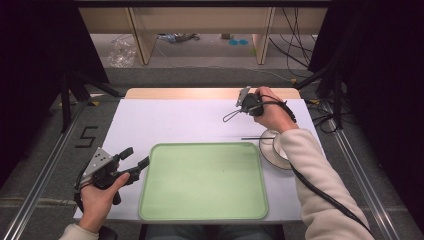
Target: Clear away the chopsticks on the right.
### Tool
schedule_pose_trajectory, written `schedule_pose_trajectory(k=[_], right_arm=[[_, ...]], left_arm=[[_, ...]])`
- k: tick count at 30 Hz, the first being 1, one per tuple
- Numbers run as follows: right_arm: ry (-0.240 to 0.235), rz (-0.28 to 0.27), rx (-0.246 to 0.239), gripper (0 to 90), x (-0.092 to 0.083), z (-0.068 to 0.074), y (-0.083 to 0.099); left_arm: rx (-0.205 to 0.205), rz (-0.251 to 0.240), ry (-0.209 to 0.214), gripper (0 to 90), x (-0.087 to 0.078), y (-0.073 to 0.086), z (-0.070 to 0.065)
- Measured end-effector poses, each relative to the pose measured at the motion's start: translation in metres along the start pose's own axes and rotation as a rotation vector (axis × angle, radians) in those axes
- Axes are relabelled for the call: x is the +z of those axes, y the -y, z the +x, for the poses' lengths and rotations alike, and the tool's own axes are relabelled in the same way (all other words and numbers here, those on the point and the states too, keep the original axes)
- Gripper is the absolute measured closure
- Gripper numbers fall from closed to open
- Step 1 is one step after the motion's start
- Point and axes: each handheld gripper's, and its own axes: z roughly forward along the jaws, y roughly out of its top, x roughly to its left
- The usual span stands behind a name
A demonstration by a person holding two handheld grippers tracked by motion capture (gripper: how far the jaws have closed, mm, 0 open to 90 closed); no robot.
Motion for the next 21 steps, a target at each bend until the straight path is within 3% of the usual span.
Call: schedule_pose_trajectory(k=[2, 8, 21], right_arm=[[0.013, -0.04, 0.045, 87.7, -0.008, -0.007, -0.001], [0.044, -0.096, 0.104, 87.7, -0.02, -0.017, -0.002], [0.051, -0.249, 0.38, 87.7, -0.043, -0.031, 0.001]], left_arm=[[-0.001, -0.001, -0.001, 26.1, 0.0, 0.0, 0.0], [-0.002, 0.0, -0.002, 26.1, 0.0, 0.0, 0.0], [-0.003, -0.002, -0.003, 26.1, 0.0, 0.0, 0.0]])
